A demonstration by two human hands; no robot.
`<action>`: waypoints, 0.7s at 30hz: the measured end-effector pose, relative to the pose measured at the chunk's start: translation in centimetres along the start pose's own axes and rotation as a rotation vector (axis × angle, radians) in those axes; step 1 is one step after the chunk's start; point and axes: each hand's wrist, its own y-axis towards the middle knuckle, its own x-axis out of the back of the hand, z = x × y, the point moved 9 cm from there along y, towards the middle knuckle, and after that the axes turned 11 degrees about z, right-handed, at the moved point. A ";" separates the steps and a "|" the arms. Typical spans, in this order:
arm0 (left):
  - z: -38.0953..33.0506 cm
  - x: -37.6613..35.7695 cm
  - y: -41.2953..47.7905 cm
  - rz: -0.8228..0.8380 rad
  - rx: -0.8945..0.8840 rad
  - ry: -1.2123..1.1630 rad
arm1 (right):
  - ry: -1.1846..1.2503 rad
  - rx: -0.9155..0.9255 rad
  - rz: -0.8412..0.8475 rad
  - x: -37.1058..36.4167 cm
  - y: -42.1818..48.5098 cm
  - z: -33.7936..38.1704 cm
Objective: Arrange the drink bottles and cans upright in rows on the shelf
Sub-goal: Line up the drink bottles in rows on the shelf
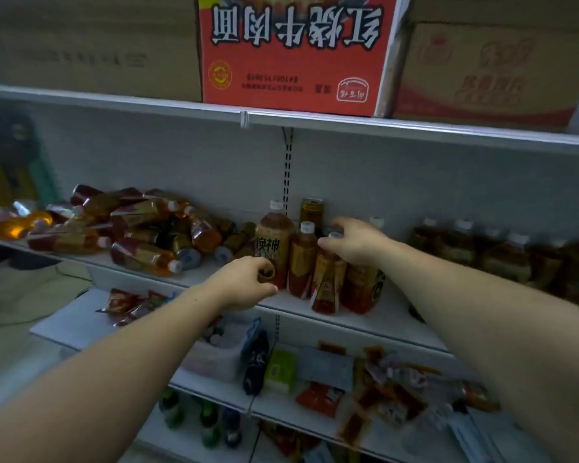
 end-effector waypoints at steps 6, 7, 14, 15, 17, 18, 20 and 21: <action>3.3 2.3 5.2 -0.054 -0.048 -0.045 | -0.060 0.003 0.047 -1.7 5.0 1.6; 3.9 2.7 6.5 -0.064 -0.061 -0.078 | -0.072 -0.004 0.050 -1.8 6.0 1.6; 7.4 3.5 14.7 0.037 -0.072 -0.355 | -0.180 -0.138 0.215 -4.0 10.3 1.1; 7.3 3.2 15.5 0.078 -0.087 -0.405 | -0.180 -0.155 0.232 -4.3 10.5 0.9; 6.8 2.2 16.6 0.174 -0.119 -0.500 | -0.192 -0.164 0.232 -4.4 10.7 0.7; 6.5 1.7 16.9 0.218 -0.134 -0.540 | -0.192 -0.167 0.223 -4.3 10.7 0.7; 6.2 1.2 17.5 0.232 -0.166 -0.605 | -0.188 -0.178 0.214 -4.3 10.9 0.5; 6.2 1.2 17.7 0.204 -0.178 -0.629 | -0.191 -0.181 0.213 -4.3 11.0 0.4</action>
